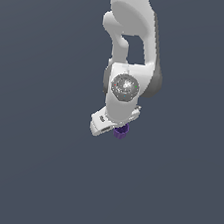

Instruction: Pick up the object and move it to a goal position.

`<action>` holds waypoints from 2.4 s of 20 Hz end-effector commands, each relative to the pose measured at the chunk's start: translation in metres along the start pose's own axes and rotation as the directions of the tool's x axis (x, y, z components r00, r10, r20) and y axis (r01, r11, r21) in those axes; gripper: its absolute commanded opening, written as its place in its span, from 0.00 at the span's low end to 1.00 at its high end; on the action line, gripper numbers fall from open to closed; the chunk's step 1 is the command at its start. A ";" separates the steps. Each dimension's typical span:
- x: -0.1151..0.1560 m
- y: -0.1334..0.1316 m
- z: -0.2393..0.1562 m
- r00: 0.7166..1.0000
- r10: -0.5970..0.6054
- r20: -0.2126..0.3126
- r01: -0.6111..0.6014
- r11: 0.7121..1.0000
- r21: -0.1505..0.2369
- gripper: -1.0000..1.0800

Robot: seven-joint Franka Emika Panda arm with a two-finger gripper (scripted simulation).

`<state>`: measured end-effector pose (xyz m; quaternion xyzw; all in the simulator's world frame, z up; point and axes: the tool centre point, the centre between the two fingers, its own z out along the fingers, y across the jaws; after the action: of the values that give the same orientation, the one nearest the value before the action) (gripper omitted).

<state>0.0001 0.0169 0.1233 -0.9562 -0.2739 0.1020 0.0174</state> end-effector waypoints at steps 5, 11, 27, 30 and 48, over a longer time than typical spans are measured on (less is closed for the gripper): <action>0.006 -0.008 0.015 0.987 -0.153 0.049 0.152 0.988 0.033 0.62; 0.009 -0.012 0.023 0.971 -0.230 0.070 0.226 0.973 0.055 0.62; 0.007 -0.014 0.051 0.966 -0.249 0.074 0.245 0.968 0.061 0.62; 0.006 -0.014 0.055 0.966 -0.249 0.074 0.245 0.968 0.061 0.62; 0.009 -0.028 0.037 0.966 -0.250 0.074 0.246 0.967 0.061 0.00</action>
<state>-0.0149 0.0391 0.0805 -0.9088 -0.3883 0.1460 0.0437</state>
